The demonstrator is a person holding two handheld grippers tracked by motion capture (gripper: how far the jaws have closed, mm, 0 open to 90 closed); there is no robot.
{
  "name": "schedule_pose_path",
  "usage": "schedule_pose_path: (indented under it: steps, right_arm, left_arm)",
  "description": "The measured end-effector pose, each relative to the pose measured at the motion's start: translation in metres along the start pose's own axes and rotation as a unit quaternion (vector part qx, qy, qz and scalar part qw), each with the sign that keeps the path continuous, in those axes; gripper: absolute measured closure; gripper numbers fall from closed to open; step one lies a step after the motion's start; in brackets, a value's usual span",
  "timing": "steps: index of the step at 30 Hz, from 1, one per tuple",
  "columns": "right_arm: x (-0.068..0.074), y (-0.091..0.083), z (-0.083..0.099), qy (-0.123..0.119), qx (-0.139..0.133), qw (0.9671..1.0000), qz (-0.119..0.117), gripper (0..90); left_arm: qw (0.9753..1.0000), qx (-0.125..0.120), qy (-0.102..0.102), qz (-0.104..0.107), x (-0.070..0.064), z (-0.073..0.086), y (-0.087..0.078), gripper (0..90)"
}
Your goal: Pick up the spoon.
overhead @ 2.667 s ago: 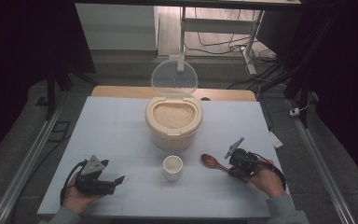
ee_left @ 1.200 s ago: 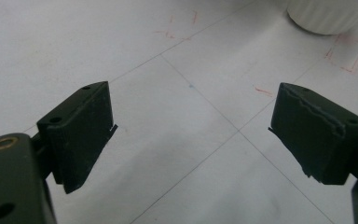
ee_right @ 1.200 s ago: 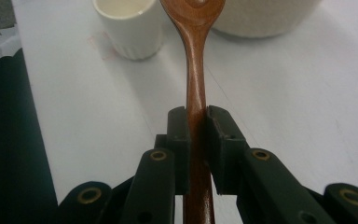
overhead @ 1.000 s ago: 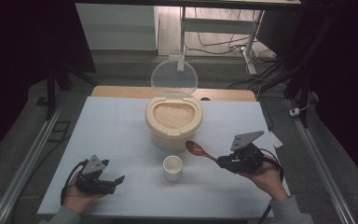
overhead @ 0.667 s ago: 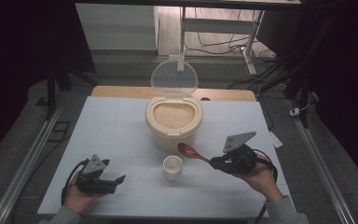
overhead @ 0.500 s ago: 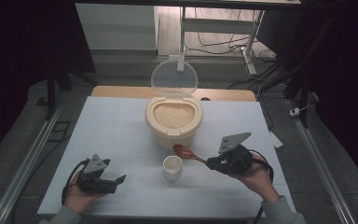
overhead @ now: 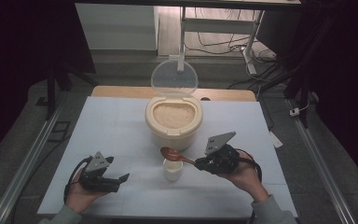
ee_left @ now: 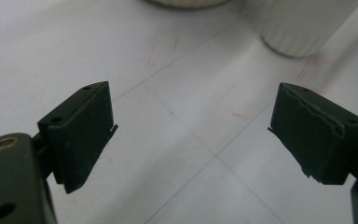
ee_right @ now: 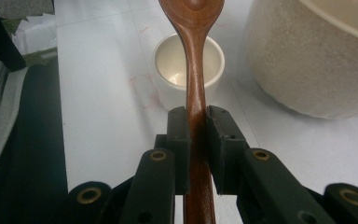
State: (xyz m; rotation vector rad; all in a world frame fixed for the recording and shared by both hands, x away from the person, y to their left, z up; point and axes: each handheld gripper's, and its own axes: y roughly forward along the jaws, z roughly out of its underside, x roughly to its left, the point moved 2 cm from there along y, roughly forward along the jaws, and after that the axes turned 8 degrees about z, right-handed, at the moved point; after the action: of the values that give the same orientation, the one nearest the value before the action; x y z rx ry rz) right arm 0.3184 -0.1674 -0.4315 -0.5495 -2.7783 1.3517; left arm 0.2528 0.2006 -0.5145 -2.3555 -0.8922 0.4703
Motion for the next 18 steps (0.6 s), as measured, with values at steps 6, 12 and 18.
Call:
schedule_pose_path:
  steps: [6, 12, 18]
  right_arm:
    - [0.000, 0.001, -0.002, -0.003, 0.000, 1.0000, 0.002, 79.0]
    - [0.002, 0.000, -0.007, -0.010, -0.004, 0.9999, 0.004, 79.0]
    - [0.003, 0.001, -0.011, -0.015, -0.001, 0.9999, 0.001, 79.0]
  left_arm:
    - [0.9987, -0.011, 0.037, 0.034, -0.019, -0.034, -0.006, 13.8]
    - [0.9963, -0.014, 0.065, 0.054, -0.035, -0.063, -0.003, 14.3]
    - [0.9941, -0.017, 0.085, 0.065, -0.045, -0.083, 0.003, 14.6]
